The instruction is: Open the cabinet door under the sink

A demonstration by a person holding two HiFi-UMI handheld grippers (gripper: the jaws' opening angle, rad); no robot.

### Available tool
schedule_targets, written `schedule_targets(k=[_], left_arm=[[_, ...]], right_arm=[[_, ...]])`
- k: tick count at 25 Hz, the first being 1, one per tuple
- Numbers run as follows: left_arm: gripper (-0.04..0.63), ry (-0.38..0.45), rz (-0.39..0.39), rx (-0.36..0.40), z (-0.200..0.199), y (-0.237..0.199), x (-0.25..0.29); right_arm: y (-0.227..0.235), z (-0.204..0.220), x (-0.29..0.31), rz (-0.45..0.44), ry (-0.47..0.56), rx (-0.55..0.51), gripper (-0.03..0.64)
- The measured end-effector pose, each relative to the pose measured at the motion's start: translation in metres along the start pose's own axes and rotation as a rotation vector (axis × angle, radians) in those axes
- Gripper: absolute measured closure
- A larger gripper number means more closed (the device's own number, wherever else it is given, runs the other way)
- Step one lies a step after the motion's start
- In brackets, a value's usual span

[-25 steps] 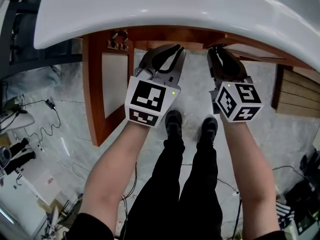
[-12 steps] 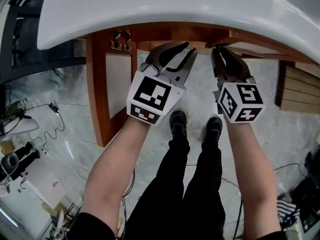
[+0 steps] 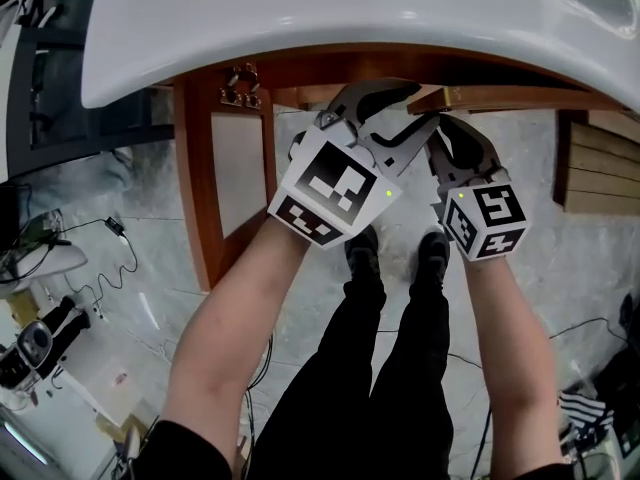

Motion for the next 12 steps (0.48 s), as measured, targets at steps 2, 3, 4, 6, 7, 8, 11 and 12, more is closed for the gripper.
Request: schedule_targets(k=[2,3,4,6,7,8,11,12], left_arm=[[0.456,0.01,0.016,0.009,-0.008,0.006,0.004],[0.456,0.013,0.025,0.011,-0.01,0.009,0.006],[0.457,0.017,0.034,0.014,-0.011,0.012,0.008],[0.474,0.023,0.052,0.022,-0.013,0.016,0.011],[0.478,0.024,0.061,0.028,-0.013,0.018,0.013],[0.479,0.024,0.071,0.031,-0.013,0.019,0.013],[0.488,0.021,0.112,0.032,-0.014,0.023,0.012],[0.489,0.019,0.121,0.033,-0.014,0.026,0.011]], right_arm=[[0.0,0.002,-0.006,0.001,0.003,0.01,0.518],[0.0,0.003,-0.008,0.003,0.004,0.013,0.518],[0.0,0.005,-0.01,0.004,0.004,0.013,0.518],[-0.001,0.007,-0.01,0.0,0.003,0.007,0.518],[-0.001,0.008,-0.011,-0.003,0.003,0.002,0.518],[-0.001,0.009,-0.011,-0.007,0.002,-0.002,0.518],[-0.001,0.012,-0.014,-0.019,0.001,-0.002,0.517],[-0.001,0.013,-0.016,-0.024,0.001,0.001,0.517]])
Point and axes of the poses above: the fingertips, and each gripper's own axes: x forward along the fingers, y to its right, z out of its underside, the point moved 2 cm from there along -x, backward along the fingers, and after that the axes turned 11 degrees about x, right-handed, at the moved point
